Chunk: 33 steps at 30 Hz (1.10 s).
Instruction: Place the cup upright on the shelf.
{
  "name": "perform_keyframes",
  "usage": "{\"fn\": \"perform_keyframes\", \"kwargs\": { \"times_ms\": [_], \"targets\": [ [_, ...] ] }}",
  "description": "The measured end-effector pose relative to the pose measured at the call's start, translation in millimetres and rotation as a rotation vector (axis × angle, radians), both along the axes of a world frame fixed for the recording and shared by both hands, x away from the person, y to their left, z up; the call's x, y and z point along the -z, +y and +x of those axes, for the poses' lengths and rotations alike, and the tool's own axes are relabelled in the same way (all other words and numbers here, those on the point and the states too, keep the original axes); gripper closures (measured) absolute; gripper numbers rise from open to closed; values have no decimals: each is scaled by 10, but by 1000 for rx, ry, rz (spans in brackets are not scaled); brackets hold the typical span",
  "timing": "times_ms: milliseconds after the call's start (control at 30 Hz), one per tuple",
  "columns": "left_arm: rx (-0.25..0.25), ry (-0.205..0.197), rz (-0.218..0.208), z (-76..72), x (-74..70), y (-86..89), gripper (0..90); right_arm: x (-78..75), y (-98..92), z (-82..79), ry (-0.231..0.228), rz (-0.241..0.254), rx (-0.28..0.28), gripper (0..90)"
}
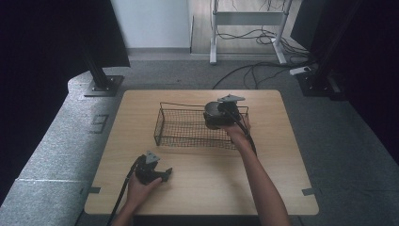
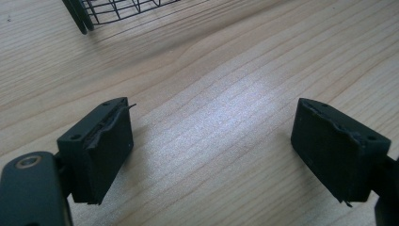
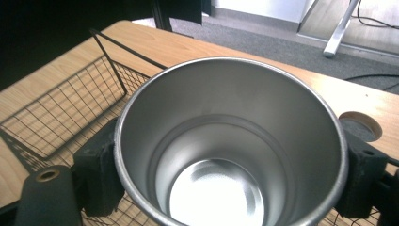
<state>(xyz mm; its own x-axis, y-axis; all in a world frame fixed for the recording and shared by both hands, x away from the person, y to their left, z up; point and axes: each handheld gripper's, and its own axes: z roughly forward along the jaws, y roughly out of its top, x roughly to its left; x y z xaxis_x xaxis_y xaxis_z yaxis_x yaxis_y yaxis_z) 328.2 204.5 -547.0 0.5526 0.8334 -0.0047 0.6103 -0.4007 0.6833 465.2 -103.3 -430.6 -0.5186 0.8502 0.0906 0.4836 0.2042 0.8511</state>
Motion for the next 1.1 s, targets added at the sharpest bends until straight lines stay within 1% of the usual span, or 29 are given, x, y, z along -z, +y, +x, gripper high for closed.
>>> {"fn": "perform_keyframes", "kwargs": {
  "times_ms": [67, 233, 333, 433, 633, 767, 867, 1100],
  "targets": [
    [1, 0, 0, 0, 0, 0, 133, 50, 8, 37, 12, -7, 6, 158],
    [1, 0, 0, 0, 0, 0, 133, 100, 7, 74, 26, -3, 14, 158],
    [1, 0, 0, 0, 0, 0, 133, 164, 10, 109, 40, -15, 22, 158],
    [1, -1, 0, 0, 1, 0, 133, 195, 9, 127, 49, -9, 30, 158],
    [2, 0, 0, 0, 1, 0, 133, 296, 5, 173, 77, -17, 39, 157],
    [1, -1, -1, 0, 1, -1, 133, 369, 11, 203, 99, -34, 44, 157],
    [1, -1, -1, 0, 1, -1, 133, 414, 6, 230, 123, -50, 49, 157],
    [2, 0, -2, 0, 1, -1, 133, 438, 5, 242, 142, -52, 48, 157]
  ]
}}
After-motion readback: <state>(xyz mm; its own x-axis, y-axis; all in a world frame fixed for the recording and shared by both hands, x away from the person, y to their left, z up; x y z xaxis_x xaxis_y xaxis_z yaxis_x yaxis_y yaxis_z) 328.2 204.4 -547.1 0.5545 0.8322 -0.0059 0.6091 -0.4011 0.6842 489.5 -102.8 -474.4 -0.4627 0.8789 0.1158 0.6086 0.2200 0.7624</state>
